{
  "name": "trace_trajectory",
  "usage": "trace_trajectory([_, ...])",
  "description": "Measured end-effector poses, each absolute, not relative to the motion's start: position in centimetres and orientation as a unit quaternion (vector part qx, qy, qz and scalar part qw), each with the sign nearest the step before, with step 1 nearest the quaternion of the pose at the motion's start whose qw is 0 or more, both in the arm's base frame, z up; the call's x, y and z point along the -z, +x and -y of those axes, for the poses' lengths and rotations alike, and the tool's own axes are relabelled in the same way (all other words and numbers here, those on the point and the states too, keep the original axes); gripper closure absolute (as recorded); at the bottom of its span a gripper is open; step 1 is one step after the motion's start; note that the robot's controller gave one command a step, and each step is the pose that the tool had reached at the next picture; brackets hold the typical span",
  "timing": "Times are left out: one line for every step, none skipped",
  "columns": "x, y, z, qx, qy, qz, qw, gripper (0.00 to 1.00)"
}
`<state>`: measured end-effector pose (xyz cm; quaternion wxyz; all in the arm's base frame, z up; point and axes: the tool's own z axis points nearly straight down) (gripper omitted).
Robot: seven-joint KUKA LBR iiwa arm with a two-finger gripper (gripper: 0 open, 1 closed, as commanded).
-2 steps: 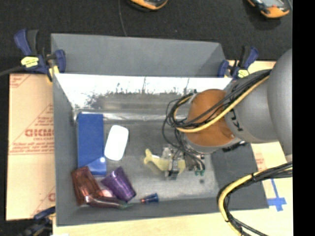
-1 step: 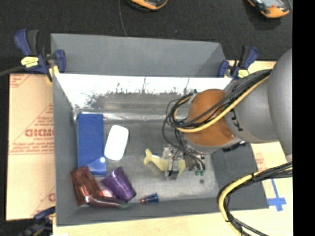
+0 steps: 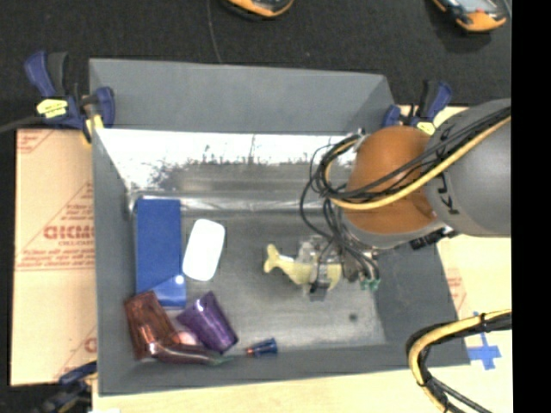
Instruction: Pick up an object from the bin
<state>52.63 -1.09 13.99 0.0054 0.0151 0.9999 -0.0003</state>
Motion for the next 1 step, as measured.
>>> trace_trajectory([-21.61,52.52,1.64,0.000,0.019,-1.000,0.003,1.00])
